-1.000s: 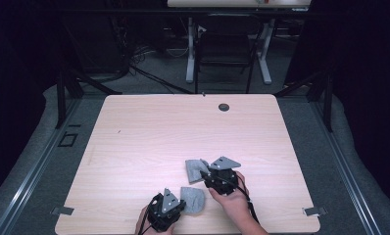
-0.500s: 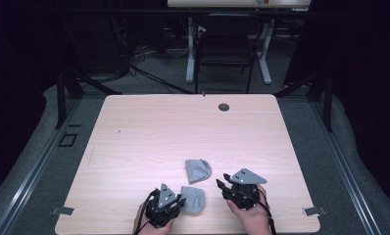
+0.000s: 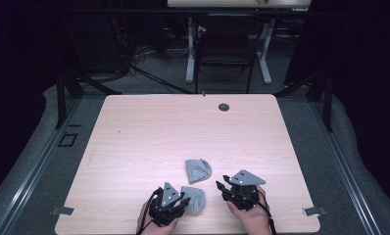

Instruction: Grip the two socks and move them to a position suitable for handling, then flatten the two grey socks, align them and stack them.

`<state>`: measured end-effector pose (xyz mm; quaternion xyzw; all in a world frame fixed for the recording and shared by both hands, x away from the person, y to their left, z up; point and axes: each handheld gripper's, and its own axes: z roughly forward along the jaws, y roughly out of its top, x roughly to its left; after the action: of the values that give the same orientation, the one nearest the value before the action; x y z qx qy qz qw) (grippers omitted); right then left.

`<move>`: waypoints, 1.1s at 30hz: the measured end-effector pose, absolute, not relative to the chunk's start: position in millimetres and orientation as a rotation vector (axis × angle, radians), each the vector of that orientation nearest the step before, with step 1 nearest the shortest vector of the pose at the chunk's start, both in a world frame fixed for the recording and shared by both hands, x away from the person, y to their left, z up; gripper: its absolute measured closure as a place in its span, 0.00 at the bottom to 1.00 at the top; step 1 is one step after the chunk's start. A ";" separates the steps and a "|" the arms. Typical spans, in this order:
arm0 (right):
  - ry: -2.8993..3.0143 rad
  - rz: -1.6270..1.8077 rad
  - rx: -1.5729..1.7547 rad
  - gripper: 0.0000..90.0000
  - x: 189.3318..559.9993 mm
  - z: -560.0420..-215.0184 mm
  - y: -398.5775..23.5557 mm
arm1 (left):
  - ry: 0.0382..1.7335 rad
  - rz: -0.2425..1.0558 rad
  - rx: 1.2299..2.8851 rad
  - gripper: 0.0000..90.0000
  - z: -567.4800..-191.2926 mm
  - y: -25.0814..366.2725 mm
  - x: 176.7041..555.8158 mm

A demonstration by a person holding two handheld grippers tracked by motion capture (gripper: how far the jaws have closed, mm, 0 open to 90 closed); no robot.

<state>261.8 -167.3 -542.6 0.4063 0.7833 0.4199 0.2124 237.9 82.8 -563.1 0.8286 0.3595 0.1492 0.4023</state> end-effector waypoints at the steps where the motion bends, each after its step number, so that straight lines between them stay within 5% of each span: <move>1: 2.169 1.174 1.142 0.71 262.3 -542.7 -168.7 | 0.900 0.376 2.096 0.74 -562.1 80.4 237.7; 23: 2.179 1.178 1.168 0.70 265.7 -547.7 -172.2 | 0.844 0.352 2.142 0.70 -573.6 39.8 234.4; 33: 2.201 1.164 1.174 0.70 265.1 -552.2 -171.1 | 0.834 0.333 2.147 0.87 -573.7 40.5 233.1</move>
<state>265.1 -171.1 -552.2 0.4183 0.7845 0.4150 0.1934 233.1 40.5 -573.7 0.8471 0.3289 0.1313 0.3962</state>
